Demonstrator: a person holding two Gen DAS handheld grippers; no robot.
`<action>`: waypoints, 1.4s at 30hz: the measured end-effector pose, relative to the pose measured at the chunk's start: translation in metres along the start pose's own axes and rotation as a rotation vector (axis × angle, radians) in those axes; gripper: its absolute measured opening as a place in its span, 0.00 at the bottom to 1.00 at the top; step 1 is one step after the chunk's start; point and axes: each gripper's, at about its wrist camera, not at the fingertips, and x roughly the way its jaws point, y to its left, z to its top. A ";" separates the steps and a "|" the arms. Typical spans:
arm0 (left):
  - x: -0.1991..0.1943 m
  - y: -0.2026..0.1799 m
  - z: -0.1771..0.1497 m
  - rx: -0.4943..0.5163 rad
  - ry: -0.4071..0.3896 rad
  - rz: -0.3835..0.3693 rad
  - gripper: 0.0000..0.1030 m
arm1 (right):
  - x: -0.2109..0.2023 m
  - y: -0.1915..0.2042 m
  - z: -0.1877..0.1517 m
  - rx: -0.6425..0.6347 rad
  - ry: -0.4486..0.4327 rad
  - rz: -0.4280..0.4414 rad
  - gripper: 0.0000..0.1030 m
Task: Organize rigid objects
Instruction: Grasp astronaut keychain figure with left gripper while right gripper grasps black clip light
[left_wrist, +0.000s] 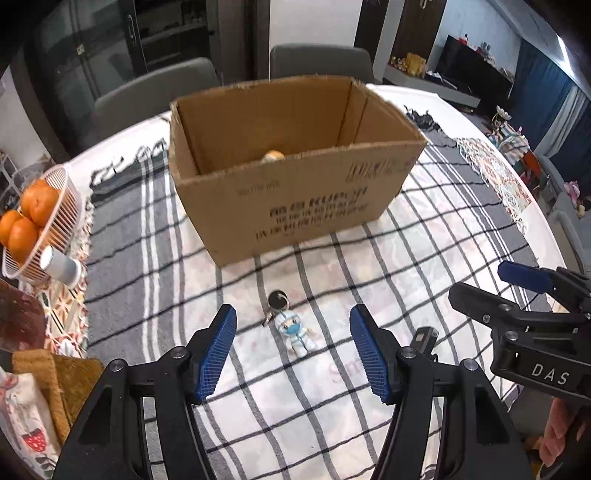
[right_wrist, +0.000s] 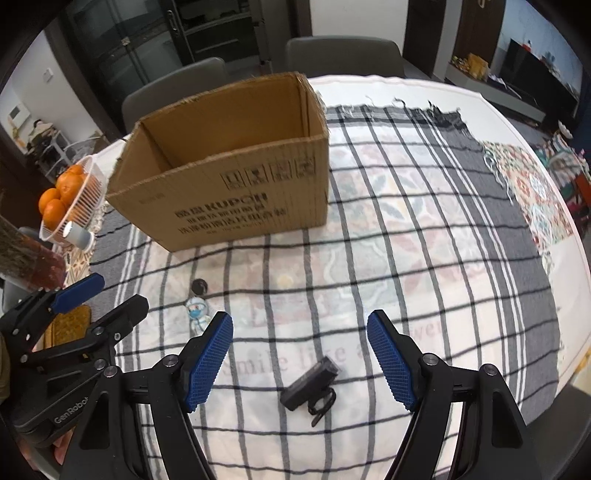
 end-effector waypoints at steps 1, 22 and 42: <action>0.004 0.001 0.000 -0.006 0.015 -0.008 0.61 | 0.003 -0.001 -0.001 0.008 0.011 -0.001 0.74; 0.059 -0.001 -0.017 -0.038 0.149 -0.003 0.60 | 0.056 -0.022 -0.036 0.204 0.187 -0.013 0.73; 0.099 0.006 -0.010 -0.164 0.183 0.018 0.41 | 0.093 -0.037 -0.044 0.343 0.257 -0.009 0.53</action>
